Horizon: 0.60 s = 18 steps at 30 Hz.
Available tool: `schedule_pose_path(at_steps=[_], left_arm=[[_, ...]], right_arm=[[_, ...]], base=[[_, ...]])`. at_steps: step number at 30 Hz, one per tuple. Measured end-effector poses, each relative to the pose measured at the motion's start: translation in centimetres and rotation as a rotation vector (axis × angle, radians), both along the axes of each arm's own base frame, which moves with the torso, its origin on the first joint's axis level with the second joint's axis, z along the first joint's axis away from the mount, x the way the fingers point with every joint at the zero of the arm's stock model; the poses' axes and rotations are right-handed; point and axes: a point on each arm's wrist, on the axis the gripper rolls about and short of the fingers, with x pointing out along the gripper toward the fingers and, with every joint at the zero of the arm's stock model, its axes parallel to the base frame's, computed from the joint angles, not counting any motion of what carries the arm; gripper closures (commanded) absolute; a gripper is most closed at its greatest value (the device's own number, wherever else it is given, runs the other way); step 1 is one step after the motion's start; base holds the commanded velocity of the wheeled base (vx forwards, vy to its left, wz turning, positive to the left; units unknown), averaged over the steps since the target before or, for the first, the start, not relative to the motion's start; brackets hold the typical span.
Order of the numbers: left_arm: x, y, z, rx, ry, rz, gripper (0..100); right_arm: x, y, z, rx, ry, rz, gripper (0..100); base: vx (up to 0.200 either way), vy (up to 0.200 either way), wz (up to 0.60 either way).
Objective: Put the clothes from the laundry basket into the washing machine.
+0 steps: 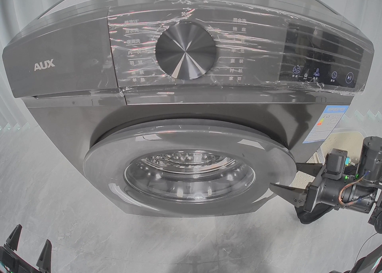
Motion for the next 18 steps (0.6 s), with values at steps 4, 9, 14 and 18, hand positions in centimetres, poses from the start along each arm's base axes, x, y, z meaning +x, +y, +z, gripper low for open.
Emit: schedule_pose_path(at_steps=[4, 9, 14, 18], left_arm=[[0.0, 0.0, 0.0, 0.0, 0.0, 0.0, 0], [0.0, 0.0, 0.0, 0.0, 0.0, 0.001, 0], [0.0, 0.0, 0.0, 0.0, 0.0, 0.0, 0], [0.0, 0.0, 0.0, 0.0, 0.0, 0.0, 0]], right_arm=[[-1.2, -0.4, -0.3, -0.002, 0.004, 0.009, 0], [-1.3, -0.6, 0.2, 0.008, -0.018, 0.004, 0], [0.1, -0.4, 1.0, 0.011, -0.052, -0.02, 0], [1.5, -0.2, 1.2, -0.008, -0.064, -0.035, 0]], base=[[0.0, 0.0, 0.0], [-0.12, 0.0, 0.0], [-0.12, 0.0, 0.0], [0.0, 0.0, 0.0]])
